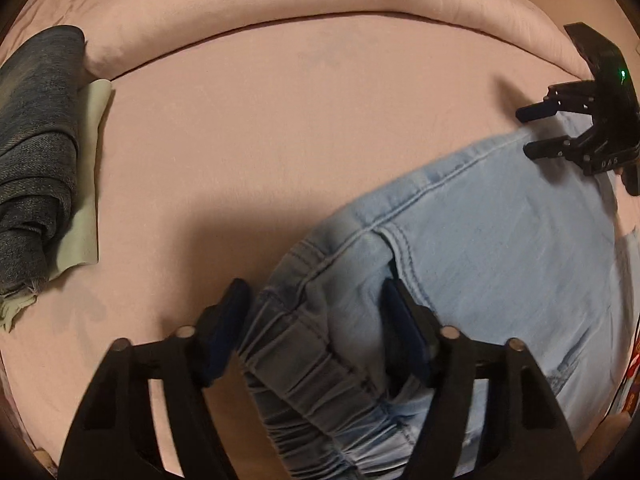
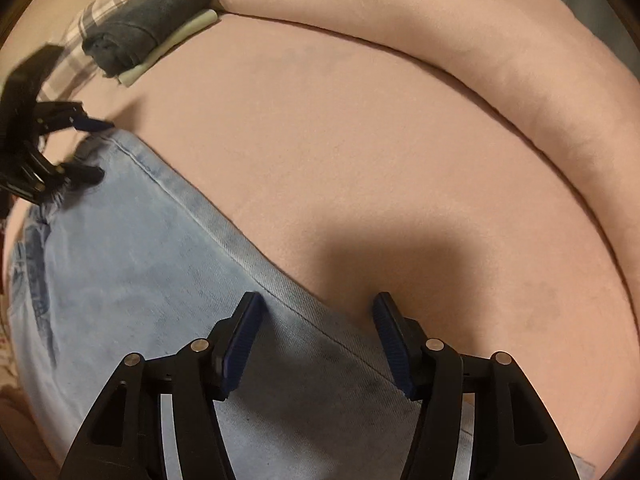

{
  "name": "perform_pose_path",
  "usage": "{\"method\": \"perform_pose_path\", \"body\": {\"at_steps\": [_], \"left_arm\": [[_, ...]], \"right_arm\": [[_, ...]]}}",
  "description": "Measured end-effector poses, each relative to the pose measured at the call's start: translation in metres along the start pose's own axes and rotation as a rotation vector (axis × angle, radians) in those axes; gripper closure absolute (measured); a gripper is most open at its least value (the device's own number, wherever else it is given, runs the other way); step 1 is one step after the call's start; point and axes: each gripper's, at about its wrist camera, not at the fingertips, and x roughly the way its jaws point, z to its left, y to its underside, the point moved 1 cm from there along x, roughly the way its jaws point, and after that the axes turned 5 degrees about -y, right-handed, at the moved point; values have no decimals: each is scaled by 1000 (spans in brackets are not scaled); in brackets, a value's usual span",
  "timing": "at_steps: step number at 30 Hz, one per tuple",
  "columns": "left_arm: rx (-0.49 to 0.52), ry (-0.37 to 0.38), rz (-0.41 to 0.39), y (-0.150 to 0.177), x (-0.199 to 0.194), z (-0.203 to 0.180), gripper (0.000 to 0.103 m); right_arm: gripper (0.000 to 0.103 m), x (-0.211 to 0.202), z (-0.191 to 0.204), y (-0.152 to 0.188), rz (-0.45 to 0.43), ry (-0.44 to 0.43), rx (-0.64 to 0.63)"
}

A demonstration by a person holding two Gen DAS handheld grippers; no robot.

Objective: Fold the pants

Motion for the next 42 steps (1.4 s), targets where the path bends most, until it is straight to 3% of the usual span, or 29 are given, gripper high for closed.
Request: {"method": "perform_pose_path", "body": {"at_steps": [1,2,3,5,8,11,17,21,25,31,38,42], "left_arm": [[-3,15,-5,1,-2,1,55],[-10,27,-8,2,-4,1,59],[-15,23,-13,4,-7,1,63],[-2,-4,-22,6,-13,0,65],[-4,-83,-12,1,-10,-3,67],[-27,-166,-45,-5,-18,-9,75],[-12,-177,-223,12,-85,-16,78],[48,-218,-324,36,-126,-36,81],[167,-277,-403,77,-158,-67,81],[407,-382,-412,150,-174,-96,82],[612,-417,-305,223,-128,-119,82],[634,-433,-264,237,-106,-118,82]], "right_arm": [[44,-1,2,2,15,-11,0],[54,-2,6,4,36,-13,-13],[74,-3,11,6,51,-11,-39],[91,-8,25,8,58,15,-91],[95,-11,33,12,50,87,-121],[96,-13,45,11,35,188,-107],[96,-91,84,36,-152,340,-114],[96,-143,139,71,-251,427,-183],[96,-172,198,126,-291,481,-254],[96,-173,247,165,-268,461,-320],[96,-125,285,213,-150,339,-363],[96,-84,291,233,-68,280,-342]]}}
